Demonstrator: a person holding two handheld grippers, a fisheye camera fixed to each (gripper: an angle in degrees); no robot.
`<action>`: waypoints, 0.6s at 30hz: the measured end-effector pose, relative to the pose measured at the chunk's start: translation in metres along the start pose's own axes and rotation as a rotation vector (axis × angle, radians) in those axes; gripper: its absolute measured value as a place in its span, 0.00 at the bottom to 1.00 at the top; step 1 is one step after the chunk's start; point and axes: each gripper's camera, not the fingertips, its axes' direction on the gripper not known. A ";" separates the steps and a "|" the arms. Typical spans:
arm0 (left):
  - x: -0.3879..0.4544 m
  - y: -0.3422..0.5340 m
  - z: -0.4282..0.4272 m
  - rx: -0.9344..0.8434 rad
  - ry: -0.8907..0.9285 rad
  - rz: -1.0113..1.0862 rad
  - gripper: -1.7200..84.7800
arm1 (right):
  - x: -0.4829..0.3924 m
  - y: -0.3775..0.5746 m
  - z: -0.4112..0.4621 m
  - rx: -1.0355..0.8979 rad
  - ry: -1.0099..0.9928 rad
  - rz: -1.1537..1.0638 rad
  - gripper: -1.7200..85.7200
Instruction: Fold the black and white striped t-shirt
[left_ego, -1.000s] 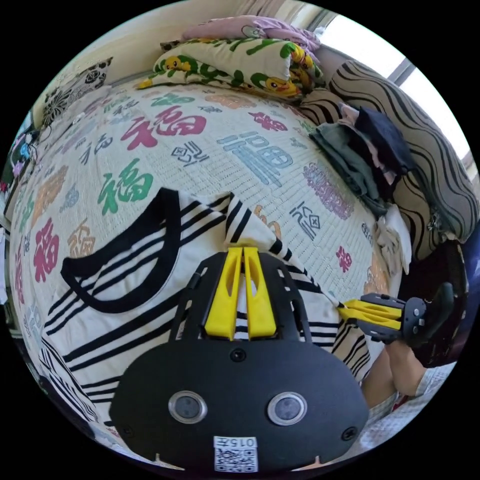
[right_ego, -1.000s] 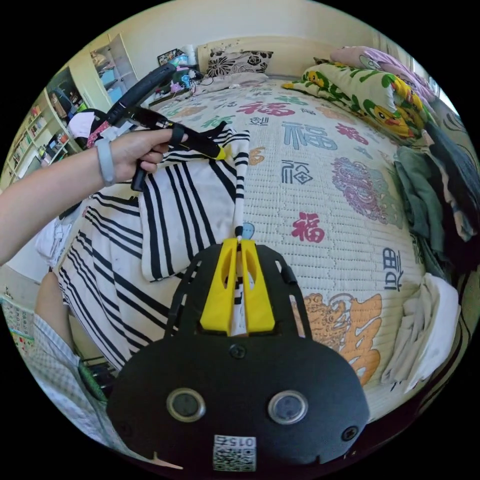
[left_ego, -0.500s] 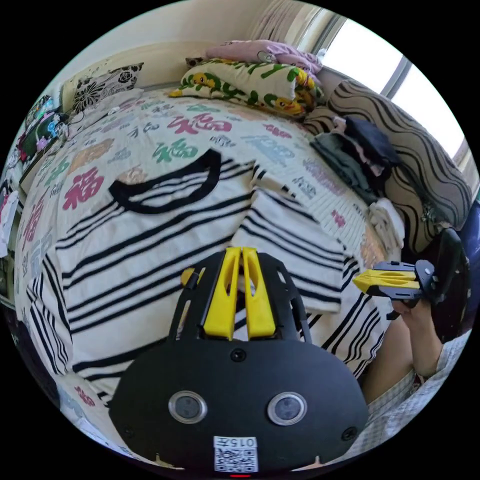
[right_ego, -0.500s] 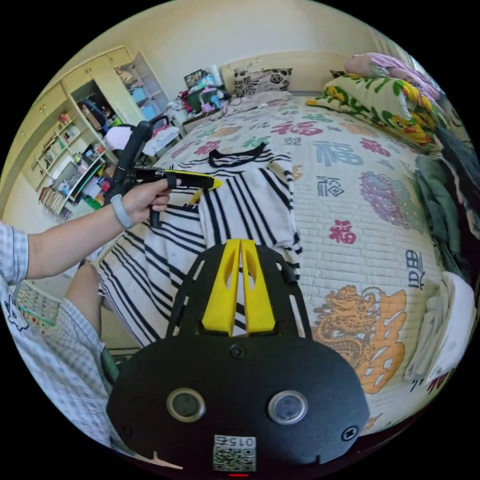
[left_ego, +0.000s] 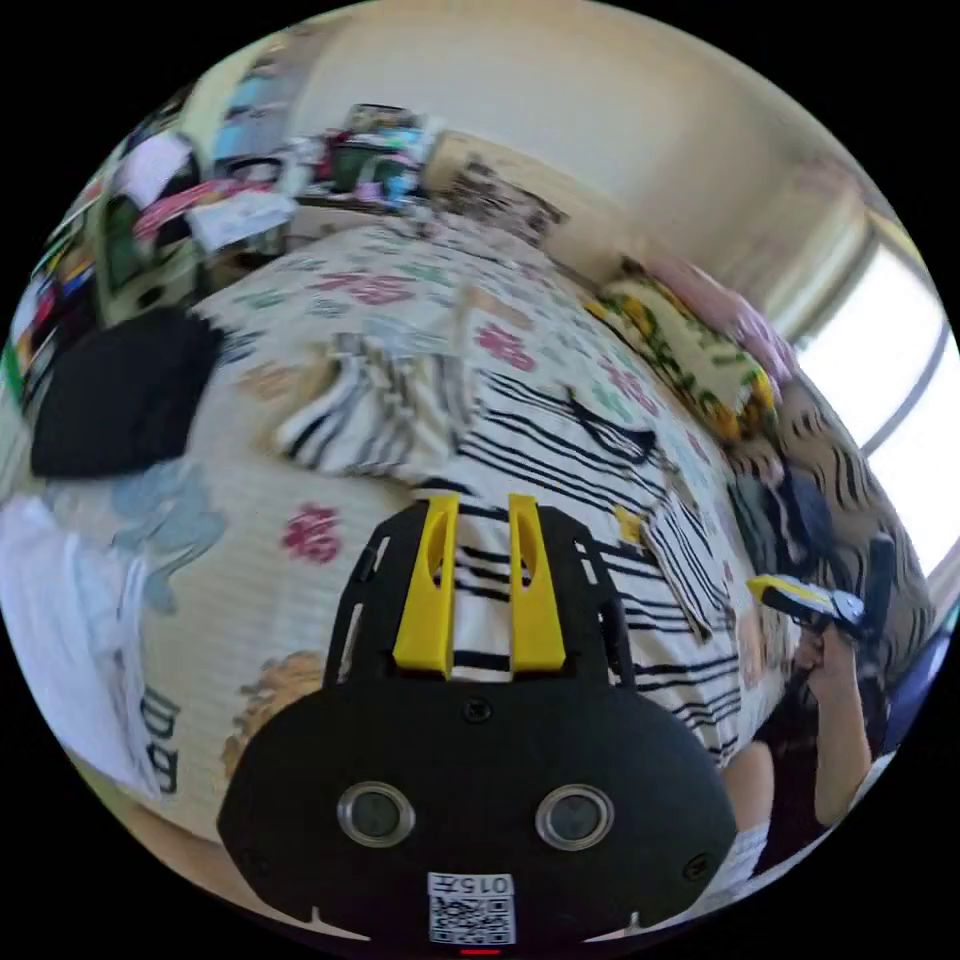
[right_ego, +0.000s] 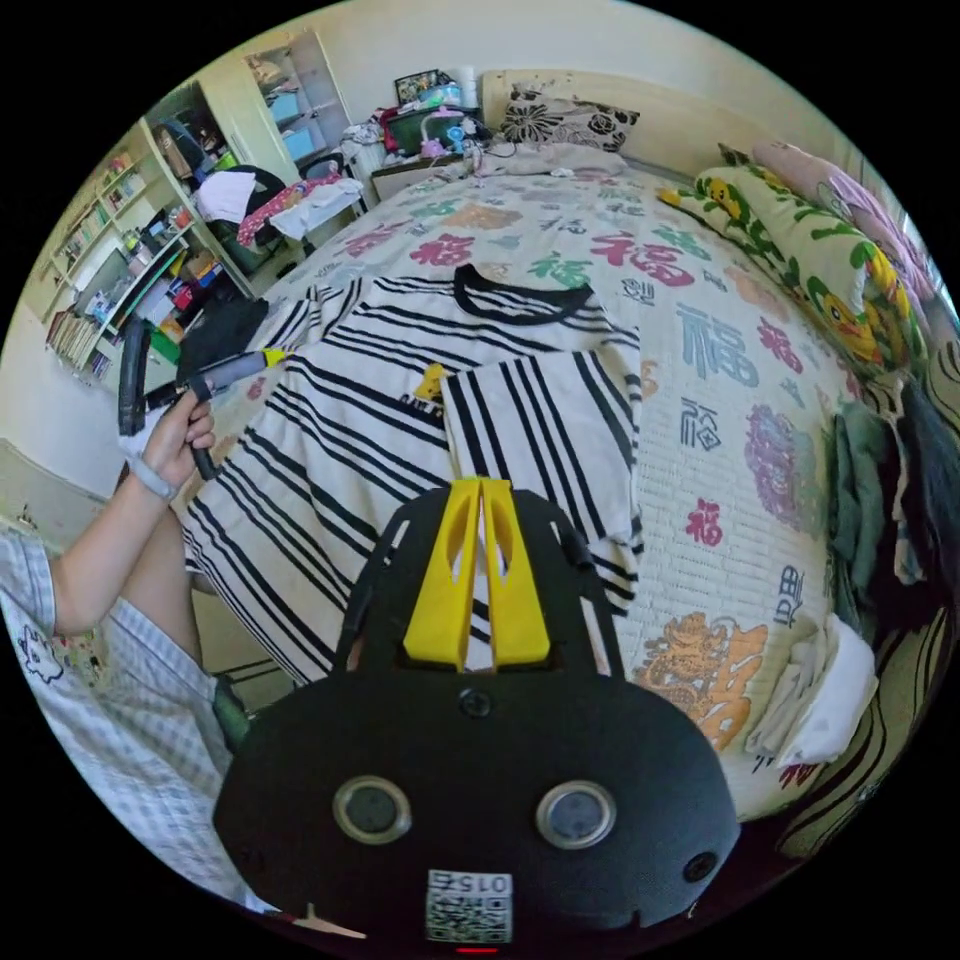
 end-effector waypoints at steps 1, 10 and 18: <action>-0.045 0.012 -0.014 0.033 -0.029 -0.099 0.11 | -0.018 -0.023 -0.008 0.011 -0.018 -0.036 0.01; -0.211 0.017 0.013 0.053 0.034 -0.407 0.10 | -0.156 -0.204 -0.017 -0.008 -0.213 -0.219 0.02; -0.298 0.099 -0.003 0.229 0.324 -0.468 0.02 | -0.256 -0.357 0.028 -0.143 -0.103 -0.317 0.07</action>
